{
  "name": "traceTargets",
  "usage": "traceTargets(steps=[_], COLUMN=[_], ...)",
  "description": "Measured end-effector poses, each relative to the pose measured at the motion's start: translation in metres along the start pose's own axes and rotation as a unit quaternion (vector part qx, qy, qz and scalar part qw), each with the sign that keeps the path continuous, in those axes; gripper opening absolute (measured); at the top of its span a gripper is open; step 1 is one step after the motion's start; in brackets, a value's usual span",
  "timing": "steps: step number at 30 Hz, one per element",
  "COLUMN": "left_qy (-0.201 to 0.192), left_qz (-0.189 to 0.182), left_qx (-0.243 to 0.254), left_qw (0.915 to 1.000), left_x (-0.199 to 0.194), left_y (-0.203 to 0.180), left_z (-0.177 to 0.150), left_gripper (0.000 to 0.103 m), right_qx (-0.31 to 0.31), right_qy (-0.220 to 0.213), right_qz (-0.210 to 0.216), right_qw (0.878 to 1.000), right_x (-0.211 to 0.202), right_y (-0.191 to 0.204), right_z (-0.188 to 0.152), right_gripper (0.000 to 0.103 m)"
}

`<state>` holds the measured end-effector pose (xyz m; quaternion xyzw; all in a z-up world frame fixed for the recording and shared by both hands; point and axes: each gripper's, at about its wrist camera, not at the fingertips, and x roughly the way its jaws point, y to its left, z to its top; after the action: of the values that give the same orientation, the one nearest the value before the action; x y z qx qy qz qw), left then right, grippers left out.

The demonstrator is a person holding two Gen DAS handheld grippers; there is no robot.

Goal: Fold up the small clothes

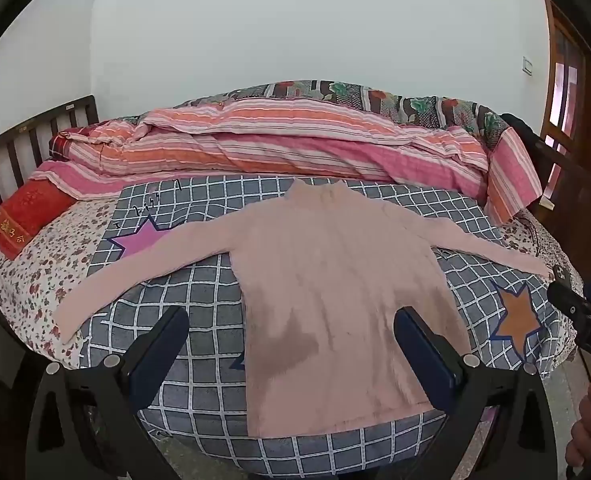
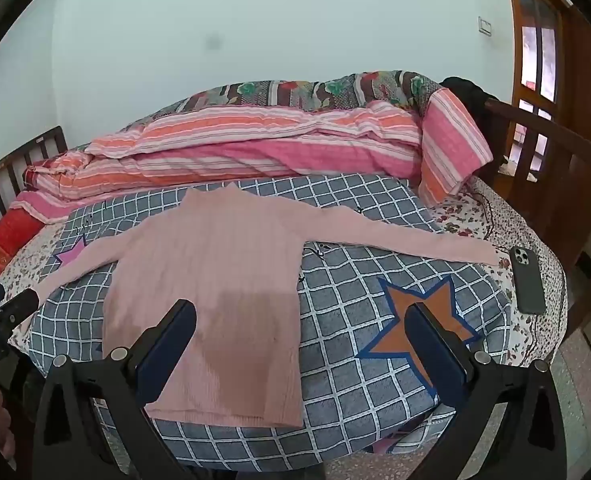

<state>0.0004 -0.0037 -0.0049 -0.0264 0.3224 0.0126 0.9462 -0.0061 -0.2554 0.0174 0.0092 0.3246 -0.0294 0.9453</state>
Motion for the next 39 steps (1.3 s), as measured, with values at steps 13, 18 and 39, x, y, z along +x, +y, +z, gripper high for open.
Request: traceTargets(steps=[13, 18, 39], left_qy=[0.002, 0.001, 0.004], left_qz=[-0.004, -0.004, -0.005], left_qx=[-0.004, -0.005, -0.007], left_qw=[1.0, 1.0, 1.0], left_x=[-0.0031, -0.0043, -0.0063], left_y=[0.0002, 0.0007, 0.0042], left_z=[-0.001, -0.0007, 0.0012], left_gripper=[0.103, 0.103, 0.103], right_qx=[-0.003, -0.003, -0.003], right_qy=[-0.003, -0.005, -0.01], right_qz=[0.0, 0.0, 0.002], right_qw=[1.0, 1.0, 1.0], right_x=[-0.0042, -0.0044, -0.0098], right_y=[0.0027, 0.0033, 0.0064], right_z=[0.0014, 0.0017, 0.0024], right_gripper=[0.103, 0.103, 0.103])
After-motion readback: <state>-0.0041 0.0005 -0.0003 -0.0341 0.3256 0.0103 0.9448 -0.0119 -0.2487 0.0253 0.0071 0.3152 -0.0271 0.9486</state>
